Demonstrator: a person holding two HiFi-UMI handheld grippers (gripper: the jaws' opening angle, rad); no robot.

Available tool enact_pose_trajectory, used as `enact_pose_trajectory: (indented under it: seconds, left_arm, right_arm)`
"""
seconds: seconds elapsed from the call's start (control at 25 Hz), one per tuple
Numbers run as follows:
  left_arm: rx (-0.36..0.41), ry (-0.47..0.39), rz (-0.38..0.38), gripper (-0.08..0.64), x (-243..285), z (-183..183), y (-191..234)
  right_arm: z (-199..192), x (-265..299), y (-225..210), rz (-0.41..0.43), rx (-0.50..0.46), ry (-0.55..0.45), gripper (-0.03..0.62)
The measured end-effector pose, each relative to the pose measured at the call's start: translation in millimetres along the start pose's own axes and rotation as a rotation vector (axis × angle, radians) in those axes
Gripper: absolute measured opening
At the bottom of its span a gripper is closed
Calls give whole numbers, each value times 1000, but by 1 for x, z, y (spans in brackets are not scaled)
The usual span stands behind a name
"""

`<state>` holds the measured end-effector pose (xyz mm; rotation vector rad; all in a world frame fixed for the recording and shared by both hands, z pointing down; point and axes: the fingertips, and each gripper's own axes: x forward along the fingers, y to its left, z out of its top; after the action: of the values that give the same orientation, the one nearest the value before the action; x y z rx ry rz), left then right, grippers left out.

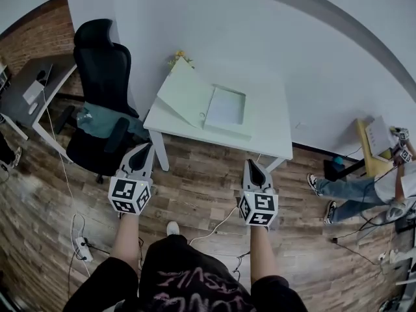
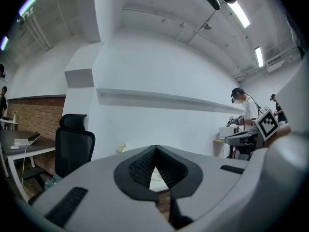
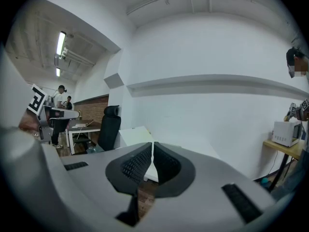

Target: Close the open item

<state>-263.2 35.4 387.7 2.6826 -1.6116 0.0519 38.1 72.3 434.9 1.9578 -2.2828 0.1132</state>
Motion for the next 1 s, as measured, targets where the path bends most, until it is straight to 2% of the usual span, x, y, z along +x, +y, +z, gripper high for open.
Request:
enact_pose_trajectory:
  seconds: [0.2,0.44,0.72,1.0]
  left_arm:
    - [23,-7,-44,12,37,8,35]
    - [5,4,-73,12,68,0,66]
    - [6,3,-97,12,103,-3,77]
    - [8,22,-98,12,147,-8,83]
  right_arm:
    - [10,37,5,-55,4,11,28]
    - [8,69,11,-92,4,19,28]
    - [13,101,3,-109,5,10,28]
    - [15,148,-13,-84,9,4,28]
